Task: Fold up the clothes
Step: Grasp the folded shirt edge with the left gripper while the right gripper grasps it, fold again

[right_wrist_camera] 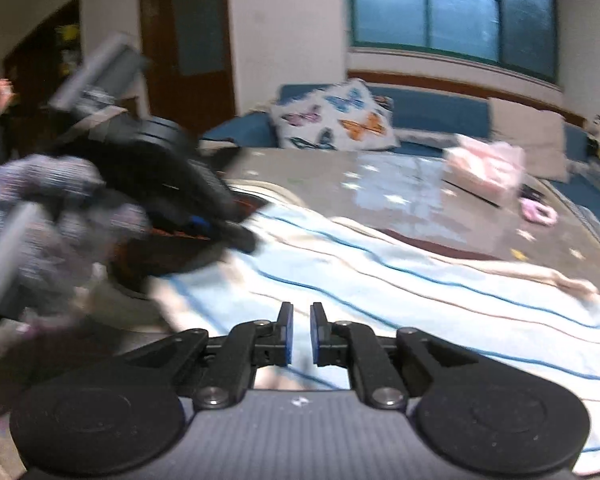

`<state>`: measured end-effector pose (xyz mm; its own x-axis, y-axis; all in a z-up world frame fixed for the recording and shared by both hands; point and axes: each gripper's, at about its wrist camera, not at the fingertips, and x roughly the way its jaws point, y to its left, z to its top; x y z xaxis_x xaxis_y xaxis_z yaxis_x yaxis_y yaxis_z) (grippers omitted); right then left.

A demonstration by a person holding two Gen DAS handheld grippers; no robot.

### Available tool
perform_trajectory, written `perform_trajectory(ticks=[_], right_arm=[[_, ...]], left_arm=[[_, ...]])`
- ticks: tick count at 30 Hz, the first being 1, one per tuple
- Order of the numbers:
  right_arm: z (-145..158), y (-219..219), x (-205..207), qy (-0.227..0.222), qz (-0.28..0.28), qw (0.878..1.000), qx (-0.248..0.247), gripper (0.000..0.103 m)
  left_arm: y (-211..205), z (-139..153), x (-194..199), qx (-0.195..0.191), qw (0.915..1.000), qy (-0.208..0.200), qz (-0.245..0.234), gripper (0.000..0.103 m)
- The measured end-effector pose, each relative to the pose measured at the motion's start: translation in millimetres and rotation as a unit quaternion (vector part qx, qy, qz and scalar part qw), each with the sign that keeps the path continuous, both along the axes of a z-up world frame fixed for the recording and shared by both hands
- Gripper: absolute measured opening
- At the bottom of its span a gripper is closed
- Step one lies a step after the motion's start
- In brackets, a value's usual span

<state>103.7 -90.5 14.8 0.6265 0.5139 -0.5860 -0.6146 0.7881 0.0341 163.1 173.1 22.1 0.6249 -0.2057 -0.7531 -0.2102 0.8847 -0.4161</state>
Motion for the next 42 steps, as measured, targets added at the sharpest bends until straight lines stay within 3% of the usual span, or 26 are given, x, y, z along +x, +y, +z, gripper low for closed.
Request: perform_trajectory(ticks=[6,10,14,18,24,36,42], right_arm=[[-21.3,-16.1,29.6,0.017,-0.058,0.998,-0.024,0.013],[-33.5,-16.8,33.5,0.017,-0.064,0.997,-0.033,0.016],[-30.9,-16.0,23.9,0.001,-0.059,0.997,-0.041,0.032],[-23.8,-28.7,14.5,-0.012,-0.071,0.996,-0.042,0.032],[-17.8,-64.3,21.2,-0.007,-0.105,0.994,-0.040,0.033],[-23.9,-145.2,7.7,0.018,-0.180,0.983,0.025,0.034],[-20.5,-183.9,-8.0,0.019,-0.208,0.977,0.047,0.037]], left_arm=[[-4.4,19.7,-4.2,-0.009,0.9997,-0.022,-0.002,0.005],[-16.4,42.3,-1.3,-0.015,0.9991,-0.039,-0.009,0.004],[-34.4,66.3,4.0,-0.016,0.9980,-0.057,-0.022,0.004],[-63.8,87.0,16.1,-0.010,0.9967,-0.068,-0.042,0.004],[-126.8,94.0,40.0,0.001,0.9953,-0.062,-0.075,0.004],[-252.8,107.9,87.8,0.024,0.9886,-0.049,-0.140,0.004],[-306.4,69.1,105.1,0.032,0.9829,-0.011,-0.181,0.005]])
